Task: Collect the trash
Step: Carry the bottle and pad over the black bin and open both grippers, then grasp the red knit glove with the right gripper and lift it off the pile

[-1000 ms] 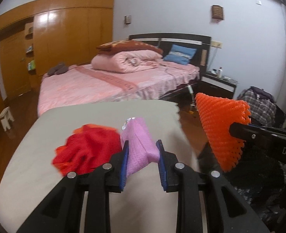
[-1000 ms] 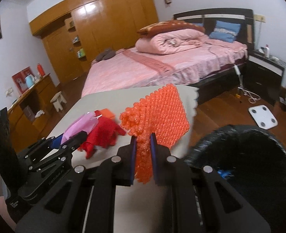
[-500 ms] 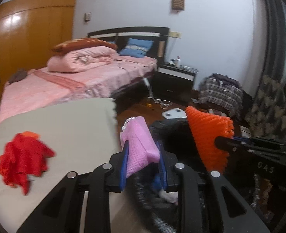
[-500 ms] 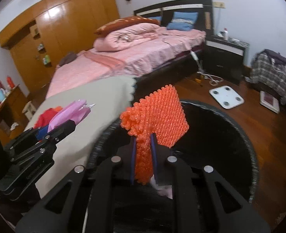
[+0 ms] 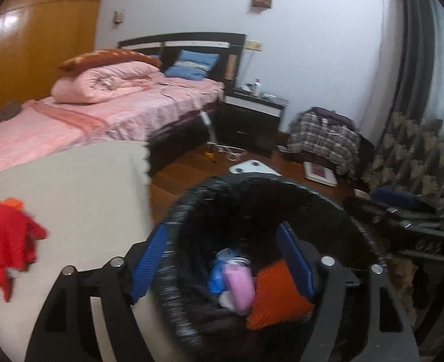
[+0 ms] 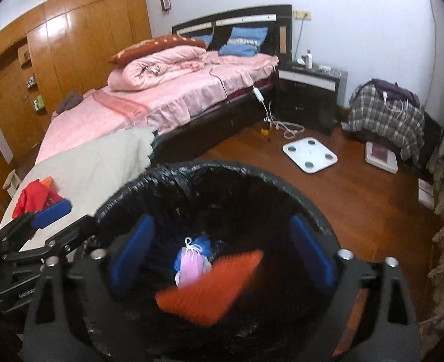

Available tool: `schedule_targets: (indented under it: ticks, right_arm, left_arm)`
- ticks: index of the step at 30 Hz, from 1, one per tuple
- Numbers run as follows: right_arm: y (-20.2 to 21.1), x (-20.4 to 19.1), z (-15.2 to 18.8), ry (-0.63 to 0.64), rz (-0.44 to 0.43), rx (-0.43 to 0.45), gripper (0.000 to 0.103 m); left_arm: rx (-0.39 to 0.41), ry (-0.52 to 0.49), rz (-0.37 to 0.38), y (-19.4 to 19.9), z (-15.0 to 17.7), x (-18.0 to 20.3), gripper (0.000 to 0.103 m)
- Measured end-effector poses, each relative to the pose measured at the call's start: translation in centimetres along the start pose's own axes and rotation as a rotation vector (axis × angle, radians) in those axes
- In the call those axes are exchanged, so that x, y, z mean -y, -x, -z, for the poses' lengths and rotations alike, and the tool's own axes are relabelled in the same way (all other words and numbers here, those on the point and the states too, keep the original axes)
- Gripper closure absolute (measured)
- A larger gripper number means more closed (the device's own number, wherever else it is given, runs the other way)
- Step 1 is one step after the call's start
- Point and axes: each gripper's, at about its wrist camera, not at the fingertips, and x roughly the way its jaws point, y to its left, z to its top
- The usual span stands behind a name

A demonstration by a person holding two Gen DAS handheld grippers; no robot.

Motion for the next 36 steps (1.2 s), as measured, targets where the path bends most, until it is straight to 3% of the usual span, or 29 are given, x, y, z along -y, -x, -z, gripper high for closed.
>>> schedule_targets:
  ticks: [4, 11, 16, 26, 36]
  right_arm:
    - [-0.3, -3.5, -0.4, 0.026, -0.050, 0.044, 0.005]
    - [-3.3, -12.7, -1.1, 0.065, -0.198, 0.023, 0.005]
    - [-5.6, -19.4, -0.8, 0.126, -0.273, 0.015, 0.005]
    - [-9.0, -26.3, -1.5, 0.203, -0.314, 0.007, 0.005]
    - [-10.5, -31.3, -2.1, 0.262, -0.412, -0.012, 0.005]
  left_arm:
    - [0.033, 0.028, -0.135, 2.3, 1.0, -3.4, 0.023]
    - [0.030, 0.107, -0.388, 5.8, 3.4, -12.2, 0.023]
    - [0.026, 0.149, -0.509, 7.9, 5.0, -17.2, 0.024]
    - [0.020, 0.224, -0.591, 8.6, 6.7, -23.2, 0.035]
    - [0.044, 0.270, -0.654, 10.5, 7.5, -26.5, 0.037]
